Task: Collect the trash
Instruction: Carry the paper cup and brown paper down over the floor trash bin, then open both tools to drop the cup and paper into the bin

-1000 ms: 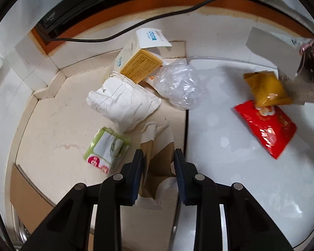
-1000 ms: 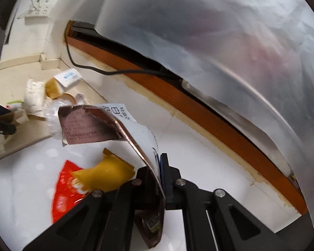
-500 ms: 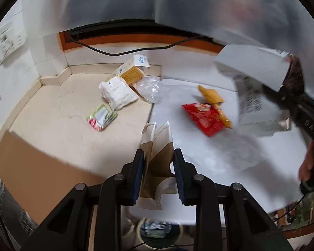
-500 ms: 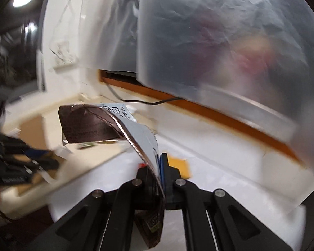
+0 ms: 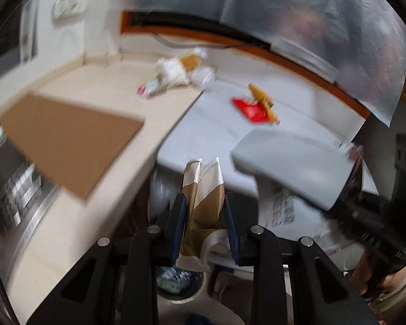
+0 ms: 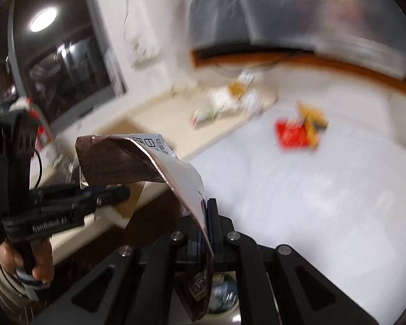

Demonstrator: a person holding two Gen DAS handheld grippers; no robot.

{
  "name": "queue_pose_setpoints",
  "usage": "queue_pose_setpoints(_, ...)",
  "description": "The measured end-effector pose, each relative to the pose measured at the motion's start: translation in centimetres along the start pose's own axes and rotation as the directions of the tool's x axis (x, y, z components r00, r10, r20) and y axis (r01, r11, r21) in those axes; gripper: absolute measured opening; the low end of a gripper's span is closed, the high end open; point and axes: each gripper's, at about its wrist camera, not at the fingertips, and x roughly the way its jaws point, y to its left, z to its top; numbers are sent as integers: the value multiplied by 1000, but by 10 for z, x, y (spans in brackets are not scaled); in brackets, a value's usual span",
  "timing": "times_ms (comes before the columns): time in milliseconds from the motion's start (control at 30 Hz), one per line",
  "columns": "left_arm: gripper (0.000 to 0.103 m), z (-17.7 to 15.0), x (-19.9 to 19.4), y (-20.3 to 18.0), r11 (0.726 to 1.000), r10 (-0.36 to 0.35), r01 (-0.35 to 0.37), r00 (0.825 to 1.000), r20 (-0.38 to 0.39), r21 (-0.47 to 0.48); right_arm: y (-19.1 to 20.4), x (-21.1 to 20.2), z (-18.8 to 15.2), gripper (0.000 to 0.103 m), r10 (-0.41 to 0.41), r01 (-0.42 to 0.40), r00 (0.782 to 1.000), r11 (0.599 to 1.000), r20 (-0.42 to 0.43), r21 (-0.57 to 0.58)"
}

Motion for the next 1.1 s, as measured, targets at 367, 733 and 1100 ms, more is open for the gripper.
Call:
queue_pose_setpoints(367, 27, -98, 66, 27, 997, 10, -18, 992, -125, -69, -1, 108, -88, 3, -76, 57, 955, 996, -288, -75)
queue_pose_setpoints(733, 27, -153, 180, 56, 997, 25, -46, 953, -302, -65, -38, 231, -149, 4, -79, 87, 865, 996, -496, -6)
queue_pose_setpoints(1100, 32, -185, 262, 87, 993, 33, -81, 892, -451, -88, -71, 313, -196, 8, 4, 100, 780, 986, -626, 131)
